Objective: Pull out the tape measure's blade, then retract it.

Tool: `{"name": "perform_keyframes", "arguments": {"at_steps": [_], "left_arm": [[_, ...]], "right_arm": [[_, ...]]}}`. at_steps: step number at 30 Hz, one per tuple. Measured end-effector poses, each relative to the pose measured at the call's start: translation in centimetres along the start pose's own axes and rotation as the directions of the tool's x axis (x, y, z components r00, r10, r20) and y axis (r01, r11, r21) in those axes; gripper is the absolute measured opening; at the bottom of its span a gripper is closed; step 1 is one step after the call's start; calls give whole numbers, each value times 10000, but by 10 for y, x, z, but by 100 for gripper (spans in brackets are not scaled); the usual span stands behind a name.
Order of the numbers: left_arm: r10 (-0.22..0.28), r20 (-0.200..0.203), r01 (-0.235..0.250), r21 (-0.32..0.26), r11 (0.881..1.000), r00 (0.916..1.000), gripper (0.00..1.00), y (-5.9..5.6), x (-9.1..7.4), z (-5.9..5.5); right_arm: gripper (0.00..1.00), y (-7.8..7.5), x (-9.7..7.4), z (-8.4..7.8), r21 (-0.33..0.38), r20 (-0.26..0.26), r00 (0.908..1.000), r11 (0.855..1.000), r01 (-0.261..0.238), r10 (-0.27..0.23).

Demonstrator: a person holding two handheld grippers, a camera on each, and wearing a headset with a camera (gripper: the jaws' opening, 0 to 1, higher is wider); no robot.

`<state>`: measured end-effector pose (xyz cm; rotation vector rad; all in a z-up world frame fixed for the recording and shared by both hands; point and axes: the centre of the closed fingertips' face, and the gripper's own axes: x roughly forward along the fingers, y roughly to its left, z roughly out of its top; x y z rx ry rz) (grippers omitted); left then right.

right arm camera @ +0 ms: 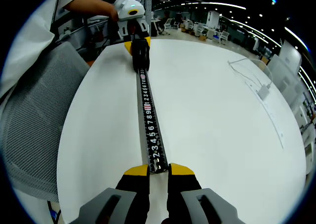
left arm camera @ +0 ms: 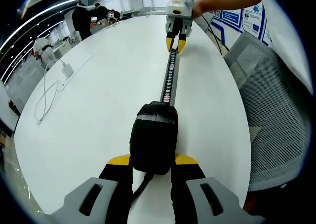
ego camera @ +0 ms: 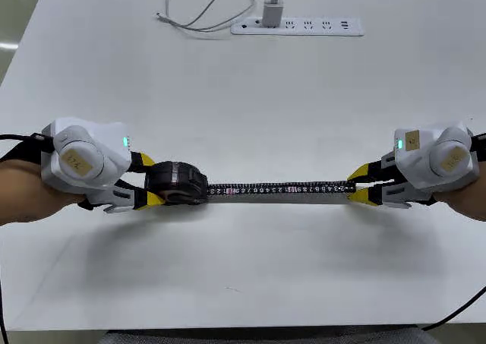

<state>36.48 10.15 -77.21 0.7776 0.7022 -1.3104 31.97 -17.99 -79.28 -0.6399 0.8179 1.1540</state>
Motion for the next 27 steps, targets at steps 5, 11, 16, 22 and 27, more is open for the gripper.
{"name": "perform_keyframes", "arguments": {"at_steps": [5,11,16,22,27], "left_arm": [[-7,-5,7,10,10000,10000,24,0,0,0],[-9,-12,9,43,10000,10000,24,0,0,1],[-9,-25,9,63,10000,10000,24,0,1,1],[7,-14,-7,98,10000,10000,24,0,1,1],[0,-6,0,142,9999,10000,24,0,1,1]], "right_arm": [[9,0,-1,-3,46,-28,10000,10000,1,-1],[9,1,0,-3,61,-67,10000,10000,5,-4],[9,1,1,-3,43,-136,9999,10000,-26,27],[9,2,3,-4,-57,-272,9996,9999,-101,99],[9,3,4,-6,-128,-385,9991,9998,-169,164]]}}
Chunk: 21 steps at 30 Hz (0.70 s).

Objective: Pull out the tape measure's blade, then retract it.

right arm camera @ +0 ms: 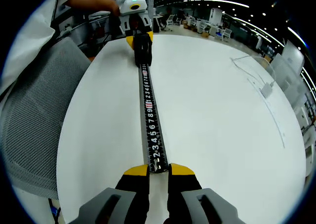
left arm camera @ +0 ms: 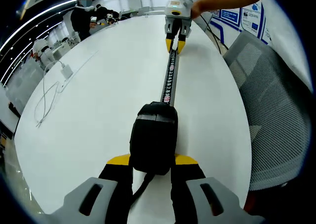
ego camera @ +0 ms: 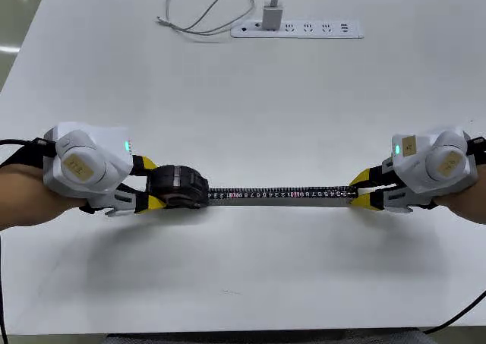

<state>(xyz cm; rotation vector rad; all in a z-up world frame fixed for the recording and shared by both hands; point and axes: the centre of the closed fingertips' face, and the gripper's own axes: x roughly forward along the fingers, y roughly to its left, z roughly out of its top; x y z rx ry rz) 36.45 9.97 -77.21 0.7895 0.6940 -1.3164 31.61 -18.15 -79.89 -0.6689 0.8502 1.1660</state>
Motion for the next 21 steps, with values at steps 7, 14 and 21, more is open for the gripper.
{"name": "perform_keyframes", "arguments": {"at_steps": [7,14,21], "left_arm": [[-7,68,7,-6,10000,10000,24,0,0,0],[2,118,-2,45,10000,9999,25,0,0,1],[79,147,-78,-60,10000,9999,26,1,2,2]], "right_arm": [[10,0,3,-2,-46,-200,9998,10000,-84,83],[10,-1,3,-2,207,-275,9995,9997,-141,147],[11,-1,3,-2,268,-368,9992,9995,-154,163]]}}
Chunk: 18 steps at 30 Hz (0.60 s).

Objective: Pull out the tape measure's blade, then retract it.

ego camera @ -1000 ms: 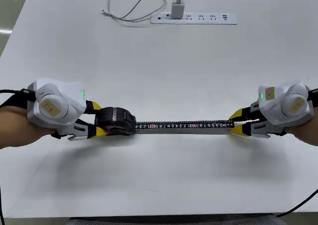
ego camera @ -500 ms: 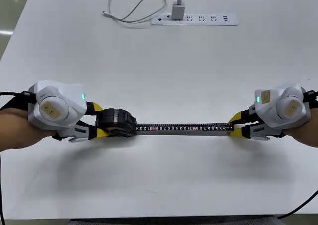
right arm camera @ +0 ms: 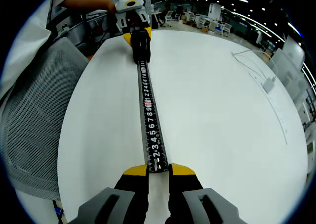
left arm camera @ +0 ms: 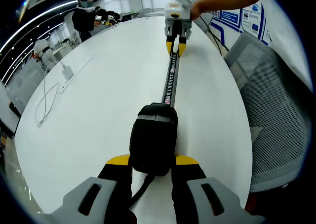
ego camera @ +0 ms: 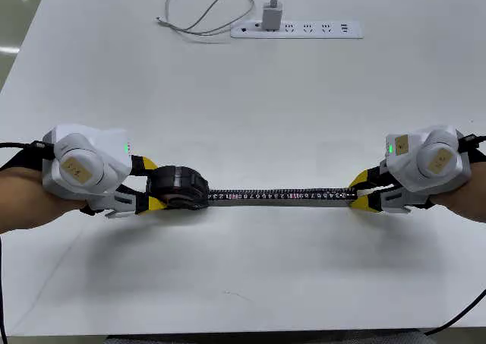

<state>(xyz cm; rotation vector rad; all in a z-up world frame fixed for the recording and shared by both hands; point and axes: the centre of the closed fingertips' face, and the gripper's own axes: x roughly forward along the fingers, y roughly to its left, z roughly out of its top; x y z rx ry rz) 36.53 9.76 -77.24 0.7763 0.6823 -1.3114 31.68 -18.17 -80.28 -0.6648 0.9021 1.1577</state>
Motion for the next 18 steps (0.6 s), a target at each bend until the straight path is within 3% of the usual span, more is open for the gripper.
{"name": "perform_keyframes", "arguments": {"at_steps": [13,18], "left_arm": [[-29,5,29,19,10000,10000,26,0,-1,0],[-25,-2,25,-67,10000,10000,26,0,-1,0]], "right_arm": [[13,1,0,0,15,-51,10000,10000,-14,14],[18,3,-1,0,184,-19,9999,9998,-114,114]]}}
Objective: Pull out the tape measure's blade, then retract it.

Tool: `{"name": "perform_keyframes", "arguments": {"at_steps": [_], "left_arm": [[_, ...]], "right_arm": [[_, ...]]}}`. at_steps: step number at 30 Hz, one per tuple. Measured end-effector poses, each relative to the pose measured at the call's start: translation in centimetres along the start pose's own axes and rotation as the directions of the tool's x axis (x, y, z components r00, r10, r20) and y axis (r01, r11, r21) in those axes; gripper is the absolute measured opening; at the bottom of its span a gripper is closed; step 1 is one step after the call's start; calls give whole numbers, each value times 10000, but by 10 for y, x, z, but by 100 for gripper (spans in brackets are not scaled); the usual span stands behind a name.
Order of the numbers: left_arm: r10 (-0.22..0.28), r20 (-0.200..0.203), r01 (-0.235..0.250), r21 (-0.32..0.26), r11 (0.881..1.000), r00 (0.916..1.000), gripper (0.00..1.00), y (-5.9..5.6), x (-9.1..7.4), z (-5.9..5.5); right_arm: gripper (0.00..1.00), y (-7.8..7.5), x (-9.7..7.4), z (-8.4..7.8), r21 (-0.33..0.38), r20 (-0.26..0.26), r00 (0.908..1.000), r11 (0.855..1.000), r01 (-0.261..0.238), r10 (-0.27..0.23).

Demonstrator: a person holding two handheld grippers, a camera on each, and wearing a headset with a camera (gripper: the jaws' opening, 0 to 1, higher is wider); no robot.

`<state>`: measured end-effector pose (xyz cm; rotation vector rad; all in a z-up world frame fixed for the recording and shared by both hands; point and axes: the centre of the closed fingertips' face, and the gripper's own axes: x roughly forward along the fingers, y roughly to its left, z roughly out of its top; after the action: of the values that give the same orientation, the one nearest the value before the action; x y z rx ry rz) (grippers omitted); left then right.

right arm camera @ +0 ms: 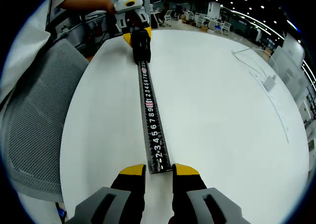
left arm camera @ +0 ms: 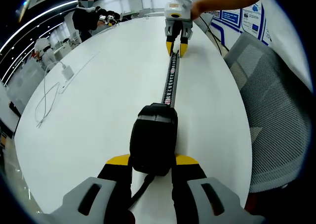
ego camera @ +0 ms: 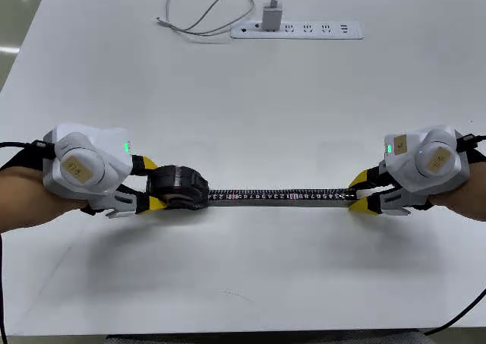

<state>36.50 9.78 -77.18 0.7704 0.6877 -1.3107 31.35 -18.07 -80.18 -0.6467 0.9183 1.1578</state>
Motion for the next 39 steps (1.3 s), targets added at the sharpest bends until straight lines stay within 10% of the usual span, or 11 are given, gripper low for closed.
{"name": "perform_keyframes", "arguments": {"at_steps": [39], "left_arm": [[651,866,-511,-1548,9866,9941,45,4,-15,8]], "right_arm": [[33,3,-12,21,1280,1057,9934,9913,311,-448]]}}
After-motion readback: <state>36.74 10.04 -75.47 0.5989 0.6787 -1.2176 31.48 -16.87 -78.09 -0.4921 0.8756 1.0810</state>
